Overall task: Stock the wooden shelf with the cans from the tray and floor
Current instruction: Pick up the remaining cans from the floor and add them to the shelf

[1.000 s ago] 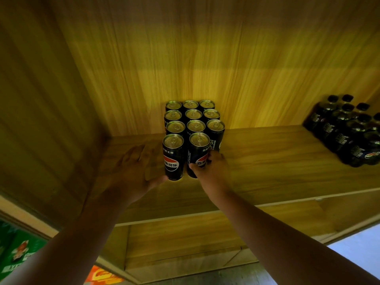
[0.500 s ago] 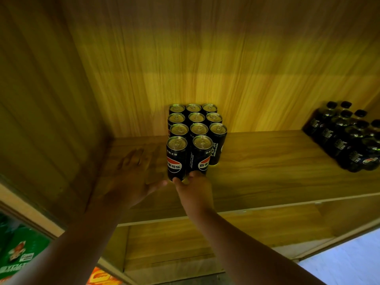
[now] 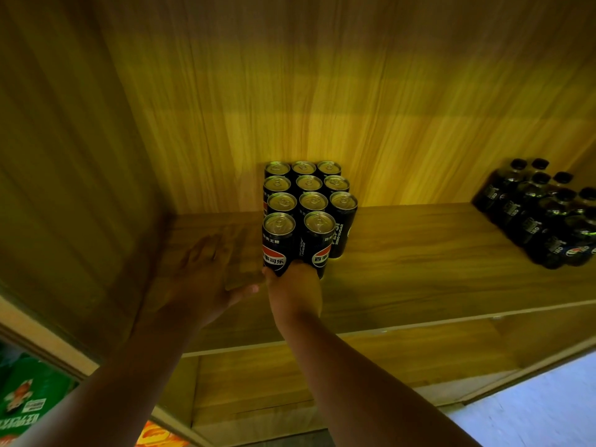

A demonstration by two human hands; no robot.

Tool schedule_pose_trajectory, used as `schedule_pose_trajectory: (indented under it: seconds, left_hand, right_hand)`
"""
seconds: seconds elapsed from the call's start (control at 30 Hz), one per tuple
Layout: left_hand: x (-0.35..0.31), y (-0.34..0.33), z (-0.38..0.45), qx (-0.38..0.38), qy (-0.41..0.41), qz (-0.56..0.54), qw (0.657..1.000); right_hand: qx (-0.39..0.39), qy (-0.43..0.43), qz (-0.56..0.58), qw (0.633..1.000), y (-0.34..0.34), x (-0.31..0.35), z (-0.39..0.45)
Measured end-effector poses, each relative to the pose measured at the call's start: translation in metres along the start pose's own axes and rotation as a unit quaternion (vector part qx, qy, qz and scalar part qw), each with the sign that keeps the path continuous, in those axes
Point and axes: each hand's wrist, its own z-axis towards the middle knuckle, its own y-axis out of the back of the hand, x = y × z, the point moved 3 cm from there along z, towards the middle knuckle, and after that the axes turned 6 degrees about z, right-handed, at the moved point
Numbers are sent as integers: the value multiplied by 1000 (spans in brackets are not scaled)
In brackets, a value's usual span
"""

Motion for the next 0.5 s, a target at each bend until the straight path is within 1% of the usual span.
schedule_pose_trajectory:
  seconds: [0.3,0.5]
  left_hand:
    - [-1,1,1,2,-5,-10,1000]
    - [-6,5,2,5,-5,-22,1000]
  right_hand:
    - [-23,-8,-2,1000,6,-3,3]
    - [-16,-23,-20,999,11,-4,8]
